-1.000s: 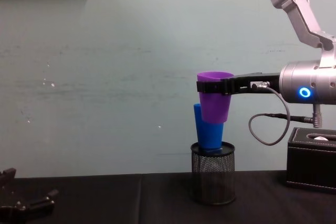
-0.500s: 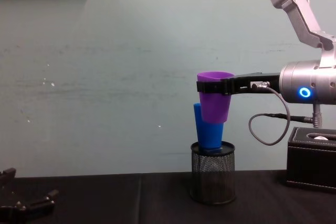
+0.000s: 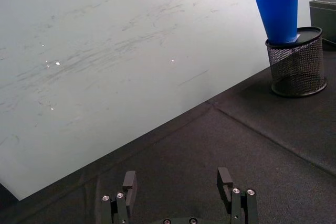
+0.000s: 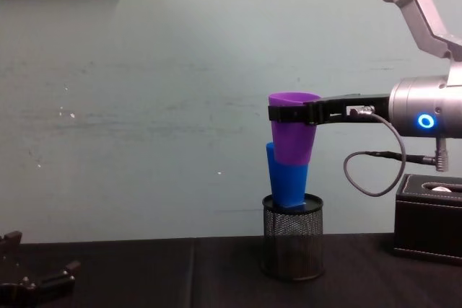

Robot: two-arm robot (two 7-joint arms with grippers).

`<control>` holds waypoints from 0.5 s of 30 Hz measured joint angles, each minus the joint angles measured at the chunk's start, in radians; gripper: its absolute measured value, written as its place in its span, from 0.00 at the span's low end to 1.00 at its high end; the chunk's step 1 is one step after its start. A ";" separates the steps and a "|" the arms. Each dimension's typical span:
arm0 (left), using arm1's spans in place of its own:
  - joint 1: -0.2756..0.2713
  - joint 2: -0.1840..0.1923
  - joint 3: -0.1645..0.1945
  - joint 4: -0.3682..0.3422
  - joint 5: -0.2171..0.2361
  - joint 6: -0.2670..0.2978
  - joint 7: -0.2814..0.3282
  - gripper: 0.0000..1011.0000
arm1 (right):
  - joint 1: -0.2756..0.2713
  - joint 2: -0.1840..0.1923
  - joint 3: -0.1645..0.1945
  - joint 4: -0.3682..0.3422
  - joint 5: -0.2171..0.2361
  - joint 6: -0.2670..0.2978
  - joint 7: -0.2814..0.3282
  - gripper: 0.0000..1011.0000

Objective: Pick up one cup with a gripper and tap it against the other cup.

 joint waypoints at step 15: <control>0.000 0.000 0.000 0.000 0.000 0.000 0.000 0.99 | -0.073 0.072 -0.010 -0.142 0.035 0.047 0.018 0.71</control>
